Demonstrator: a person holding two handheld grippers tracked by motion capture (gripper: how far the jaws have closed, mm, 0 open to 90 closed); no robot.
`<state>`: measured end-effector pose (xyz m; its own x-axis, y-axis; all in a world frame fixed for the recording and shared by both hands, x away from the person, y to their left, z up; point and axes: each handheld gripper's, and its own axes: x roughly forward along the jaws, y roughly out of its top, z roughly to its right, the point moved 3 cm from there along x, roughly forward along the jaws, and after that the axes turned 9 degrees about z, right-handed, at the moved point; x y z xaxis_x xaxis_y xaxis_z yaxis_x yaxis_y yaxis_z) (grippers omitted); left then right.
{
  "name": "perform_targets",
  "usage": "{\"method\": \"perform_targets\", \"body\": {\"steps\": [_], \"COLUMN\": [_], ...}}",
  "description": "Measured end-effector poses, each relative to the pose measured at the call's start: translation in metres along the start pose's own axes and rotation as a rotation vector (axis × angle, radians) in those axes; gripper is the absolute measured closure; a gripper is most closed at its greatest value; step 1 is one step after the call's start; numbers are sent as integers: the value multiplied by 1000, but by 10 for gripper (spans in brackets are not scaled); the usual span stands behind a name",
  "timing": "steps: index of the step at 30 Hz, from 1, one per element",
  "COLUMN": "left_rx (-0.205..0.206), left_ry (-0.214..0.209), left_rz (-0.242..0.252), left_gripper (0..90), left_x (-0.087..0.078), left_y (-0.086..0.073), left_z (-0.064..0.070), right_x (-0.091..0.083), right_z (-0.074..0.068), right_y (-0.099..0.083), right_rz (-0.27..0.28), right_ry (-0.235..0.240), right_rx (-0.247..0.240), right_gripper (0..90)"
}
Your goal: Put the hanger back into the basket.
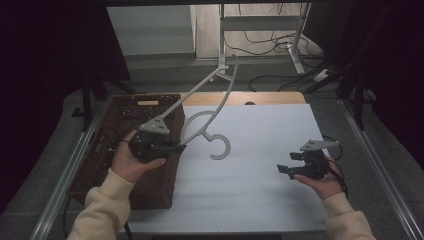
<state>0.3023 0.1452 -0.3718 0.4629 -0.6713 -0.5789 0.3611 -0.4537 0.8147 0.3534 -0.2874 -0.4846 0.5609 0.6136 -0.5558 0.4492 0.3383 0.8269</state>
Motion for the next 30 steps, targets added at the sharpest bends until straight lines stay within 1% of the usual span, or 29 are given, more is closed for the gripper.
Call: {"method": "perform_targets", "body": {"steps": [4, 8, 14, 18, 30], "left_rx": [-11, -19, -42, -58, -76], "left_ry": [18, 23, 36, 41, 49], "left_rz": [3, 4, 7, 6, 5], "left_gripper": [796, 796, 796, 796, 796], "left_x": [-5, -8, -13, -16, -26], "left_y": [-4, -7, -16, -22, -34], "left_z": [-4, -7, -12, -14, -19], "right_x": [0, 1, 1, 2, 3], "right_z": [0, -1, 0, 0, -1], "right_y": [0, 0, -1, -1, -1], "right_rz": [-4, -6, -9, -14, -19], "right_ry": [-2, -5, -6, -5, -11], "right_rx": [0, -2, -7, -12, -15], "right_gripper": [255, 254, 252, 251, 252]}}
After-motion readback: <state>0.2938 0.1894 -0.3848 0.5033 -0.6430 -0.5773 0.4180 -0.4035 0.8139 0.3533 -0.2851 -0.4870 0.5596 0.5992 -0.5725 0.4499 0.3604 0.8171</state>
